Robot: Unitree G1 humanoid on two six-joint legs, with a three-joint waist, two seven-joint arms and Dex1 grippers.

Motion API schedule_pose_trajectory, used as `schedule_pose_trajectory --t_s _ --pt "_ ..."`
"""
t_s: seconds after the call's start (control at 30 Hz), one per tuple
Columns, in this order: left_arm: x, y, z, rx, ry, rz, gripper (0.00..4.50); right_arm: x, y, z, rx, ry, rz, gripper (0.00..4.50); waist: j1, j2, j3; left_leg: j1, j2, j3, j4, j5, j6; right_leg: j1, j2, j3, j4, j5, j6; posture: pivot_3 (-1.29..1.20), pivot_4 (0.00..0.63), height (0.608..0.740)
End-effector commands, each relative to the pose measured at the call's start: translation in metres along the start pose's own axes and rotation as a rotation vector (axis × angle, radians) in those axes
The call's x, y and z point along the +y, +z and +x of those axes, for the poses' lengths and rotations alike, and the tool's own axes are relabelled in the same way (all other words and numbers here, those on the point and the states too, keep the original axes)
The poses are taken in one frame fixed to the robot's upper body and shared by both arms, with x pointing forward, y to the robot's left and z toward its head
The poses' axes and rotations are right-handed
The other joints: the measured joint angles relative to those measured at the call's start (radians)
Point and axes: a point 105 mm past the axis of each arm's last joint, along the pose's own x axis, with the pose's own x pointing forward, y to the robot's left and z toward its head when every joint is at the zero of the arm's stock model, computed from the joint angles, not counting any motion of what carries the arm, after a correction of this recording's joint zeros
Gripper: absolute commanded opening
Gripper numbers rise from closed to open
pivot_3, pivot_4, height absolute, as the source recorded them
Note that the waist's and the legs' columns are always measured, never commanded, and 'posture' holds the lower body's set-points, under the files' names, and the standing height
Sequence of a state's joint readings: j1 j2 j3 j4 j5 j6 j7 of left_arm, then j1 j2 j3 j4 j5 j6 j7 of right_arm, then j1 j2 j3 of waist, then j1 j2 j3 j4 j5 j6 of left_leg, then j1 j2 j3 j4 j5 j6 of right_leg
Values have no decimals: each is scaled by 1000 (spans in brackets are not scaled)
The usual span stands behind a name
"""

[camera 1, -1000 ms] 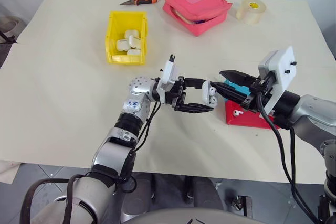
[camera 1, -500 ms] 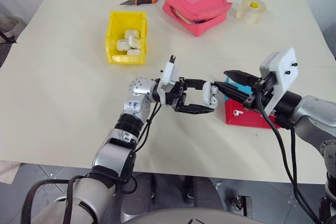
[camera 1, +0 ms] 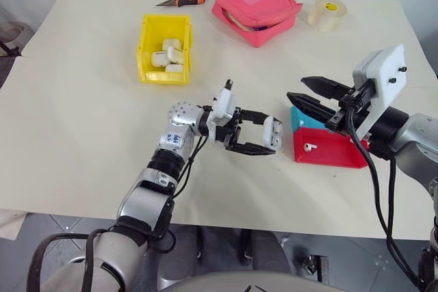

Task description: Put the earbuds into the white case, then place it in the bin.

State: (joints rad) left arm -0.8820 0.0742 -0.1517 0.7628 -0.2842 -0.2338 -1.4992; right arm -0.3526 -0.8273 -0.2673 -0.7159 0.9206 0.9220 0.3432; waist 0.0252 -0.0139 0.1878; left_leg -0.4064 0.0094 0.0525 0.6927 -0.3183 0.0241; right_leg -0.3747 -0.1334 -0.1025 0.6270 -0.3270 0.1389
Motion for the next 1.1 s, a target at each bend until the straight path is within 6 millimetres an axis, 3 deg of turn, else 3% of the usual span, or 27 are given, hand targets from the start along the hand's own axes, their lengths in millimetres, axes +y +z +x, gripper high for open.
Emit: schedule_pose_trajectory --t_s 0.03,0.13,0.27,0.33,0.47,0.67,0.93,1.1 --pt "8 6 4 82 -34 72 2788 15 19 0 -38 37 -60 1997 0 0 0 0 0 0 0 0 0 0 0 0 0 0 0 0 150 740" --pt "16 8 3 116 -13 87 2788 29 26 2 -33 94 -79 1378 2 0 0 0 0 0 0 0 0 0 0 0 0 0 0 0 150 740" --pt "23 9 5 149 -4 96 2788 41 24 8 28 142 -89 31 -1 0 0 0 0 0 0 0 0 0 -1 0 0 0 0 0 150 740" --pt "26 10 7 163 -5 101 2788 46 10 13 130 172 -60 31 -2 0 0 0 0 0 0 0 0 0 0 0 0 0 0 0 150 740" --pt "32 10 8 210 4 116 2788 51 0 21 206 191 -62 31 -1 0 0 -1 0 0 0 0 0 -1 0 0 0 0 0 0 150 740" --pt "36 13 5 245 1 140 2788 39 -14 25 283 142 -74 31 -1 0 0 -1 0 0 0 0 1 -1 -1 0 0 0 0 0 150 740" --pt "44 23 -7 238 54 157 2788 7 -18 1 357 30 -98 31 0 0 0 -1 0 0 0 0 1 -1 -1 0 0 0 0 0 150 740" --pt "48 27 -10 220 83 161 2788 -2 -18 -9 365 -4 -97 31 0 0 0 -1 0 0 0 0 1 -1 -1 0 0 0 0 0 150 740"
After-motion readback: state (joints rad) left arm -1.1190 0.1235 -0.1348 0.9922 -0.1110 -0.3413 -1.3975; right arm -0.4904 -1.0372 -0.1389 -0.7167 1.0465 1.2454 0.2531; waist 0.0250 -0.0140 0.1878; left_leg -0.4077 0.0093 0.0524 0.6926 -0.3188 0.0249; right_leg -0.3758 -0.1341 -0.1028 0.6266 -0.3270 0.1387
